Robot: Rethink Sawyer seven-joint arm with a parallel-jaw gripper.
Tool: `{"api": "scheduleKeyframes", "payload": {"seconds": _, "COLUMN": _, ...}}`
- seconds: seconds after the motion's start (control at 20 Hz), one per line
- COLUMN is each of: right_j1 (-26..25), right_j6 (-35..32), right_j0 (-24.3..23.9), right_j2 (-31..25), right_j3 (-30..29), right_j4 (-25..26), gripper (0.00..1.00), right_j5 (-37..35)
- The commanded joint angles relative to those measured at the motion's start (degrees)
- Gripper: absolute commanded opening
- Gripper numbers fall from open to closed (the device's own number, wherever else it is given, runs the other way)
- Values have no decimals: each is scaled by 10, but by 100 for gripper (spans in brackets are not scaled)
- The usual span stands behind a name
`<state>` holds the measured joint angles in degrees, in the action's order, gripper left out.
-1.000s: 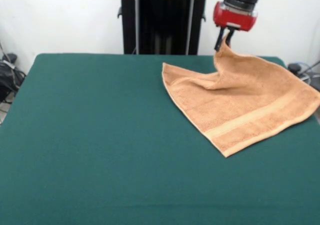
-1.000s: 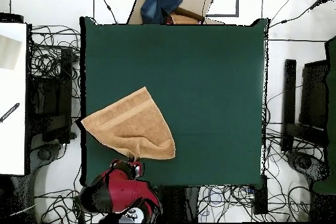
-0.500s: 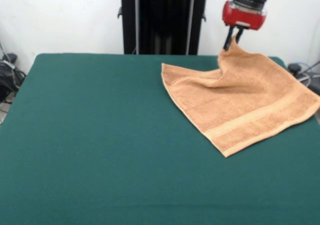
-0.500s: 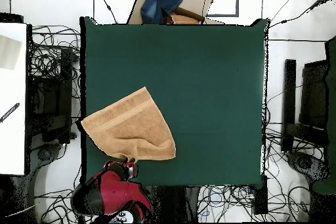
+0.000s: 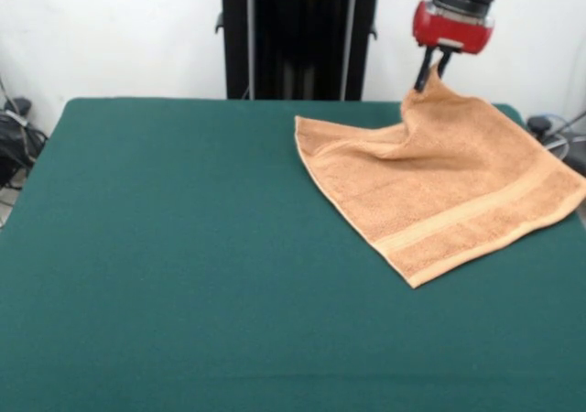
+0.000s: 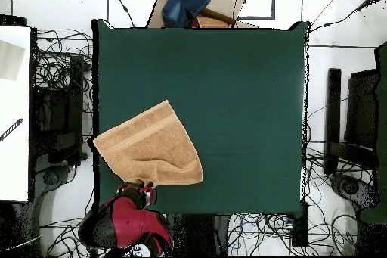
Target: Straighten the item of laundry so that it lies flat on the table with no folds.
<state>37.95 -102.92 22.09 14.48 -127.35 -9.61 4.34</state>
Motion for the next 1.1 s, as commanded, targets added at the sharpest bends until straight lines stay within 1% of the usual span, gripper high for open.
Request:
{"api": "scheduleKeyframes", "payload": {"seconds": 0.05, "right_j1": -16, "right_j6": -148, "right_j0": 7, "right_j2": -4, "right_j3": -18, "right_j4": -43, "gripper": 0, "right_j5": -6}}
{"api": "scheduleKeyframes", "payload": {"seconds": 0.1, "right_j1": -17, "right_j6": -155, "right_j0": 18, "right_j2": 7, "right_j3": -19, "right_j4": -50, "gripper": 0, "right_j5": 9}}
{"api": "scheduleKeyframes", "payload": {"seconds": 0.2, "right_j1": -9, "right_j6": -153, "right_j0": 26, "right_j2": 16, "right_j3": -19, "right_j4": -53, "gripper": 0, "right_j5": 12}}
{"api": "scheduleKeyframes", "payload": {"seconds": 0.3, "right_j1": 6, "right_j6": -149, "right_j0": 36, "right_j2": 26, "right_j3": -21, "right_j4": -59, "gripper": 0, "right_j5": -15}}
{"api": "scheduleKeyframes", "payload": {"seconds": 0.45, "right_j1": 17, "right_j6": -152, "right_j0": 45, "right_j2": 30, "right_j3": -30, "right_j4": -68, "gripper": 0, "right_j5": -35}}
{"api": "scheduleKeyframes", "payload": {"seconds": 0.75, "right_j1": 46, "right_j6": -153, "right_j0": 88, "right_j2": 70, "right_j3": -51, "right_j4": -86, "gripper": 0, "right_j5": -83}}
{"api": "scheduleKeyframes", "payload": {"seconds": 0.9, "right_j1": 45, "right_j6": -167, "right_j0": 108, "right_j2": 82, "right_j3": -66, "right_j4": -101, "gripper": 0, "right_j5": -51}}
{"api": "scheduleKeyframes", "payload": {"seconds": 1.0, "right_j1": 22, "right_j6": -185, "right_j0": 110, "right_j2": 76, "right_j3": -74, "right_j4": -118, "gripper": 0, "right_j5": -10}}
{"api": "scheduleKeyframes", "payload": {"seconds": 1.1, "right_j1": -1, "right_j6": -210, "right_j0": 101, "right_j2": 60, "right_j3": -89, "right_j4": -126, "gripper": 0, "right_j5": 47}}
